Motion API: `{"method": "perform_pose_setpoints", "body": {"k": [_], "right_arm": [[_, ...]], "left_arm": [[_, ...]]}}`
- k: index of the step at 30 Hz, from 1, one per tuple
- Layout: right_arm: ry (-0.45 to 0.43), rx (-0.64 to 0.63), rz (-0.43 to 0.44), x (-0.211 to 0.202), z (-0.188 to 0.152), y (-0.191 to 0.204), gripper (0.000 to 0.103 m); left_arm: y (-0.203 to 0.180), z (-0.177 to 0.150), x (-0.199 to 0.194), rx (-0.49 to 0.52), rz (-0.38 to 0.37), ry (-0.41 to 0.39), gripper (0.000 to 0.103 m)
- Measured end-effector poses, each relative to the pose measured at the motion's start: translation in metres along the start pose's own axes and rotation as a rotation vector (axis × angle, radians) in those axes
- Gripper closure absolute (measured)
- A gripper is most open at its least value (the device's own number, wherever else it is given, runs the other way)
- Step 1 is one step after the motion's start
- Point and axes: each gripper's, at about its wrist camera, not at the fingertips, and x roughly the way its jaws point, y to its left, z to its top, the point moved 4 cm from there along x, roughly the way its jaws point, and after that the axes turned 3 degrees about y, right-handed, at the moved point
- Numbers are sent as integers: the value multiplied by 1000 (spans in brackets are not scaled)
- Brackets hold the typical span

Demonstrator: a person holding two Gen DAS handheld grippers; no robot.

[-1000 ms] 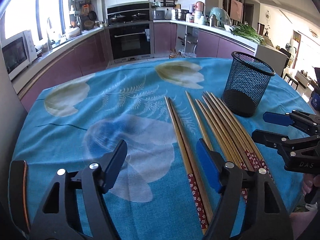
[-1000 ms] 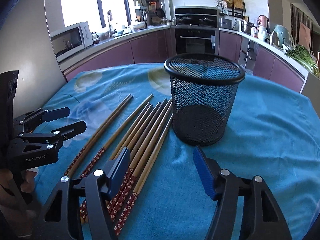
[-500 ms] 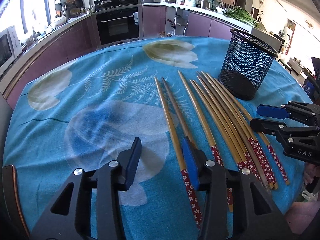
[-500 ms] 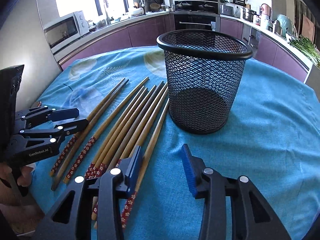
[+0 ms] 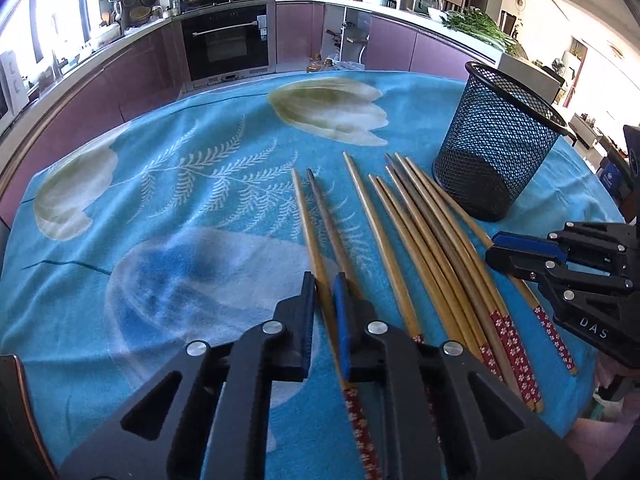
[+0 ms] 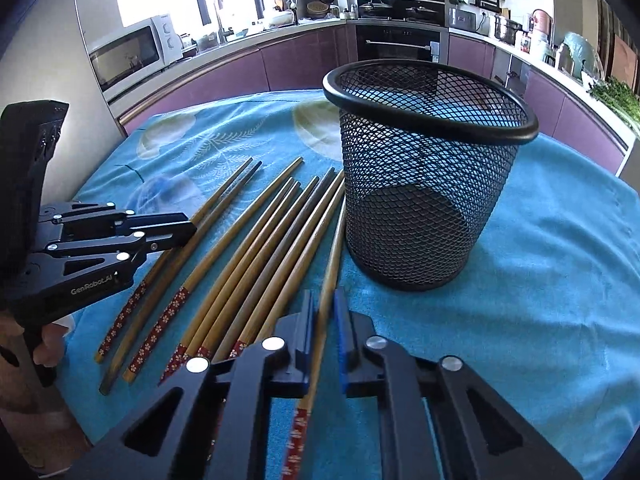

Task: Organize utensils
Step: 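Lift the left tool's chopstick upright over the mesh cup while the right tool lifts its own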

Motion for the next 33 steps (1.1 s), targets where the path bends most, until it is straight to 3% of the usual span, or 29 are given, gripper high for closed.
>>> {"method": "perform_pose_setpoints", "body": {"k": [6,12,25,33], "right_arm": [[-15,18,32,-6,-2,-2,97],[-89,6,90,-34,0,0,98],[-329,15,164,-112,25,-8,98],[-436,15,169,-147,53,-25,98]], "left_arm": [[2,-3,-5,-48,3,-17,95],[3,-2,-34,-53,-50,-65,95],[-26,28,-145,37,-172,-301,96],[-51,68,-181,50,-246,-417,96]]}}
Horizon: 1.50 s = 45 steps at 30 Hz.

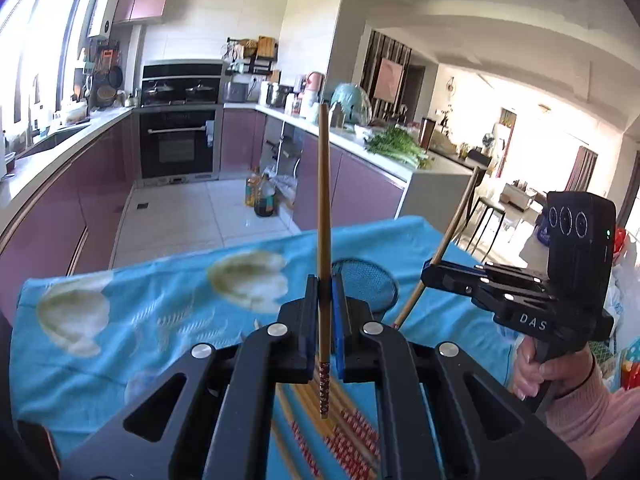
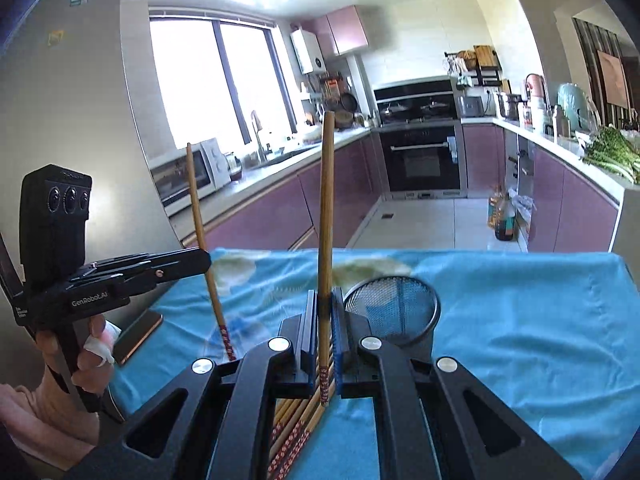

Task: Organize utensils
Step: 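Lift the left tool's chopstick upright over the mesh cup while the right tool lifts its own, then lower both chopsticks into the mesh cup and open both tools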

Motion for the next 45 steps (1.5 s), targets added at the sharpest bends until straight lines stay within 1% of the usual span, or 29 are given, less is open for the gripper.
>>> {"method": "perform_pose_setpoints", "body": {"k": [4,7,10,14,17,21,24,29,31,38,40,41,42,44,45], "right_arm": [[-41,-20,-8,-7,20,-7,98],[-73,-28,-20,-13,35,-15,98],[-93,-31,-37,-12,48,-23,98],[-91,-40,-60,-3,55,-32,98],[-62,-35,-70,12,52,-39,98],[8,-24,-67,34,44,-47,98],[69,-29,-69,48,35,-50,98],[169,-27,-74,68,22,-50,98],[197,-13,-75,78,19,-55,98],[213,16,-97,93,20,-61,97],[212,23,-109,96,19,-61,96],[209,28,-115,96,19,-62,95],[206,33,-120,97,18,-63,95],[197,45,-123,97,17,-65,90],[191,48,-125,95,17,-65,86]], "left_arm": [[-13,32,3,10,-30,-61,96],[-24,54,10,23,-35,-96,96],[-34,68,20,30,-35,-109,96],[-46,76,38,34,-25,-108,96],[-50,76,54,27,-20,-99,96],[-56,66,77,22,-25,-61,96],[-57,53,93,33,-29,-5,96],[-46,22,118,46,-33,89,96],[-40,13,126,47,-30,109,95],[-26,10,146,64,-19,140,95],[-21,11,149,63,-14,142,91],[-20,11,149,63,-12,142,86],[-20,11,148,63,-9,139,83],[-19,8,143,69,-2,132,80],[-18,9,139,69,6,127,80]]}}
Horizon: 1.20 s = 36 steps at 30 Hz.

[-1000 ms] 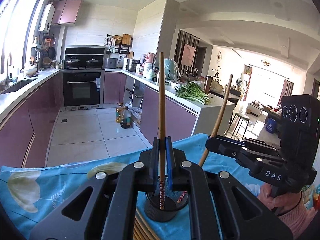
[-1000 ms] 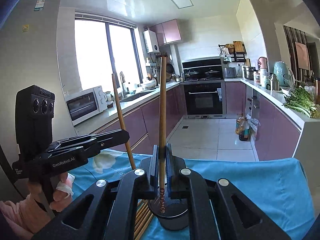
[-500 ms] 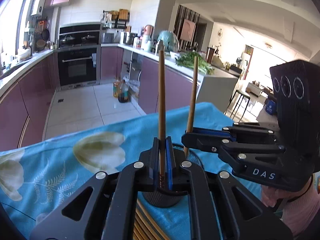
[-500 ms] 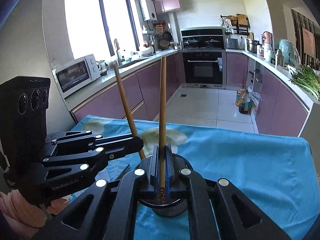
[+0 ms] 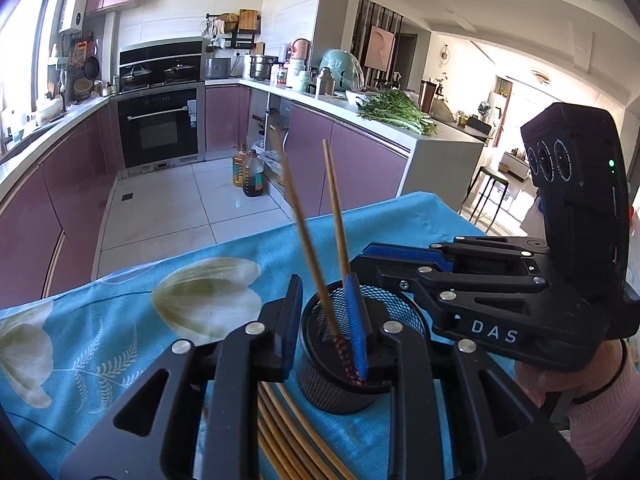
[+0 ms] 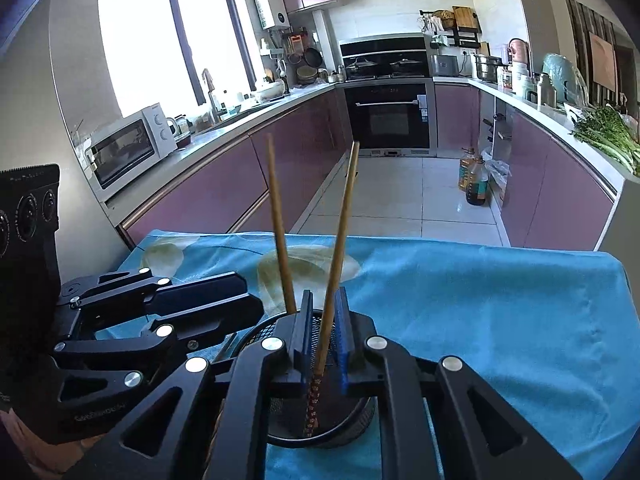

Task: Organize utensils
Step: 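Lower both chopsticks into the mesh cup and open both tools, then close the left tool on another chopstick while the right tool grasps one too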

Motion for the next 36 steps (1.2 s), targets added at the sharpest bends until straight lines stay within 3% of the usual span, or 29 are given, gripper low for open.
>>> {"method": "perform_pose_setpoints", "body": {"k": [8,10,15,19,28,36], "right_arm": [[-75,-21,43,-37,-13,8,69],[-104,-43,79,-53,-23,17,56],[-103,-106,104,-71,-50,36,43],[-9,-119,102,-53,-79,45,36],[142,-63,77,0,-115,52,36],[189,-31,50,15,-126,52,52]], "left_arm": [[22,-16,-50,3,88,-71,64],[29,-27,-61,5,118,-64,63],[53,-72,-73,-11,173,10,61],[68,-112,-63,-38,182,110,61],[74,-156,-33,-77,190,219,62],[71,-158,-27,-74,198,251,66]]}}
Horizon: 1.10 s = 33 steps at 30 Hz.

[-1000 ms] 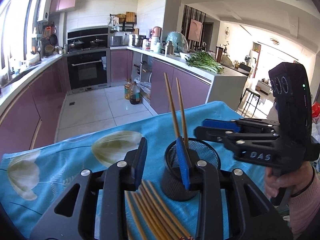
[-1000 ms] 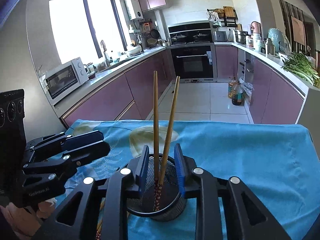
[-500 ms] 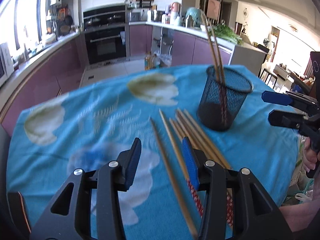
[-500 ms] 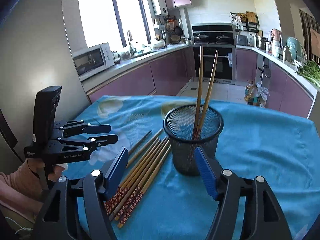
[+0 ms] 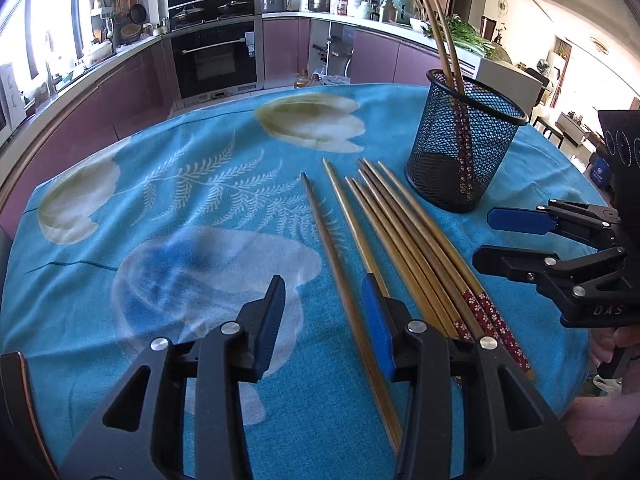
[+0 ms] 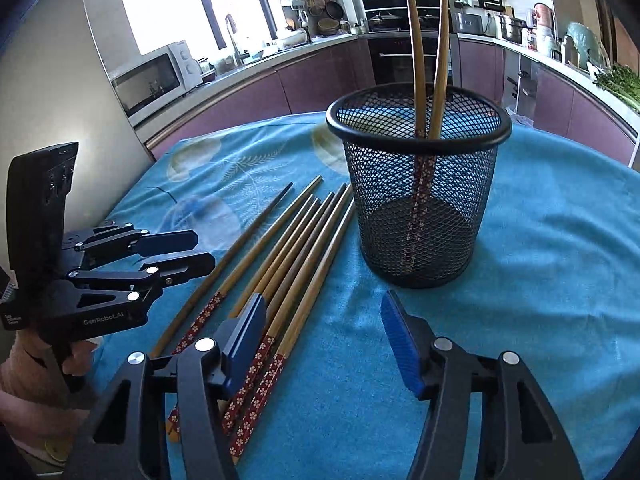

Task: Organize utensils
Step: 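Close the left tool on another chopstick while the right tool grasps one too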

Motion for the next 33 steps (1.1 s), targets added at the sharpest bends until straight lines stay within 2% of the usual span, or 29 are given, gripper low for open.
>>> {"method": "perform_pose_setpoints", "body": {"k": [4,21,25,27,33], "right_arm": [[17,14,-9,7,0,-1,61],[50,-23,-58,27,18,6,79],[52,-13,-57,31,22,5,86],[53,-3,-47,31,23,4,91],[47,48,-8,31,22,0,95]], "left_arm": [[-1,-1,4,9,2,17,69],[-5,7,20,29,5,52,75],[-3,12,24,14,-4,57,82],[-4,13,25,8,-10,58,90],[-5,13,26,-17,-24,51,93]]}}
